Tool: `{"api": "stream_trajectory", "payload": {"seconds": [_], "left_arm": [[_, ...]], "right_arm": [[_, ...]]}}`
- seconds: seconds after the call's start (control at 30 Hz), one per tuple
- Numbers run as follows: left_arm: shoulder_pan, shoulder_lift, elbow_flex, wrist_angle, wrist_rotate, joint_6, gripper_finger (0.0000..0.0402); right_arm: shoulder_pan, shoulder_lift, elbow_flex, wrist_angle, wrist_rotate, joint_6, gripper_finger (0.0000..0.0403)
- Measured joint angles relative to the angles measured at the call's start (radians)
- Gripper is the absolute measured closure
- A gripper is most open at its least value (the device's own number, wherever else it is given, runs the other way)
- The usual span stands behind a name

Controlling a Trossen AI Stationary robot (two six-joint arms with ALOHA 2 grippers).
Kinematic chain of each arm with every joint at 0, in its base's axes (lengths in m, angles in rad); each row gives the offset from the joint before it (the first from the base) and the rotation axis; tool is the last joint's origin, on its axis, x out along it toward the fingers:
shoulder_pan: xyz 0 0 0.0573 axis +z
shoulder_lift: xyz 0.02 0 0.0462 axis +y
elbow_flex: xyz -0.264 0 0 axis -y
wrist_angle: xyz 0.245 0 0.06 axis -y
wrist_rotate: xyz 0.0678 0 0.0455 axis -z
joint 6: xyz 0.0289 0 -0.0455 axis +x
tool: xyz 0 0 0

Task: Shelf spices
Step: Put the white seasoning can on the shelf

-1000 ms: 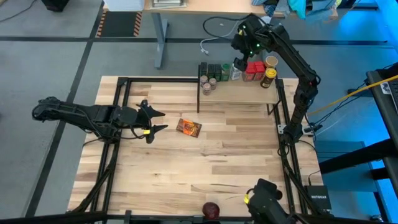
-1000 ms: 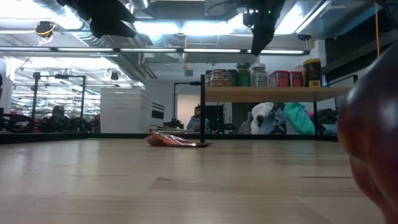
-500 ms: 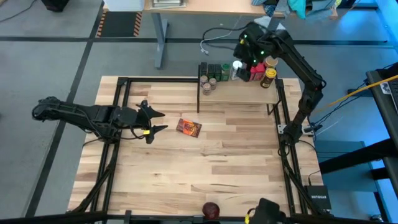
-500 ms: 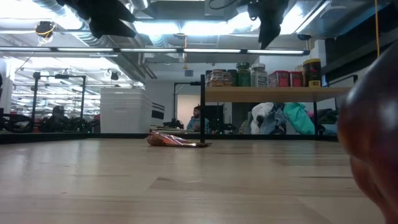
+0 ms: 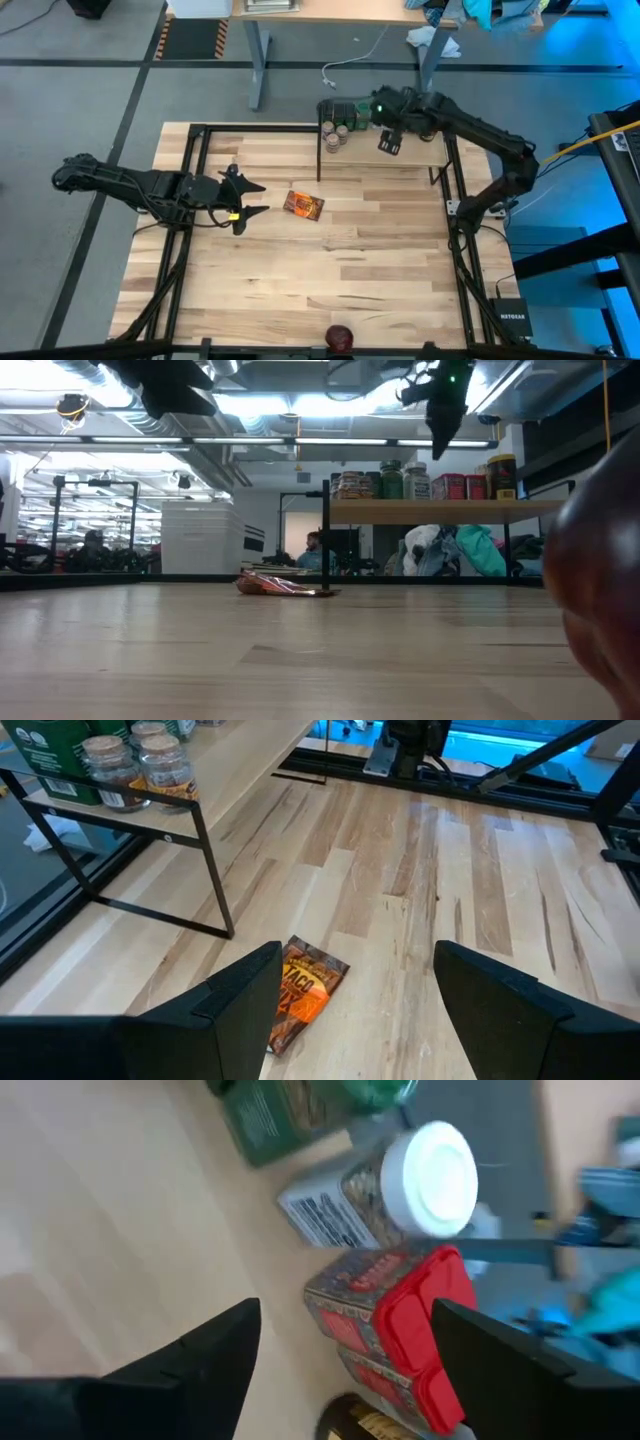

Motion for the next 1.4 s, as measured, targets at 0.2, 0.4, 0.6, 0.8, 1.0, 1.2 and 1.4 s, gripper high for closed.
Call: {"api": "stream_trajectory", "payload": {"seconds": [0.2, 0.4, 0.6, 0.8, 1.0, 1.2, 1.4], "left_arm": [[0.000, 0.000, 0.000, 0.001, 0.000, 0.000, 0.0147], [0.000, 0.000, 0.000, 0.002, 0.000, 0.000, 0.0147], [0.001, 0.000, 0.000, 0.002, -0.001, 0.000, 0.0147], [0.001, 0.000, 0.000, 0.002, -0.001, 0.000, 0.0147], [0.001, 0.000, 0.000, 0.002, -0.001, 0.000, 0.0147], [0.000, 0.000, 0.000, 0.002, 0.000, 0.000, 0.0147], [0.000, 0.000, 0.000, 0.002, -0.001, 0.002, 0.0147]], "right_arm": [[0.086, -0.065, -0.175, 0.079, 0.232, 0.008, 0.0117], [0.122, -0.123, -0.259, 0.175, 0.295, 0.008, 0.0121], [0.119, -0.168, -0.300, 0.245, 0.295, -0.030, 0.0121], [0.119, -0.202, -0.300, 0.317, 0.272, -0.052, 0.0121], [0.087, -0.208, -0.300, 0.396, 0.196, -0.020, 0.0121], [-0.026, -0.207, -0.300, 0.471, 0.008, 0.034, 0.0121], [-0.139, -0.207, -0.300, 0.526, -0.181, 0.037, 0.0121]]}}
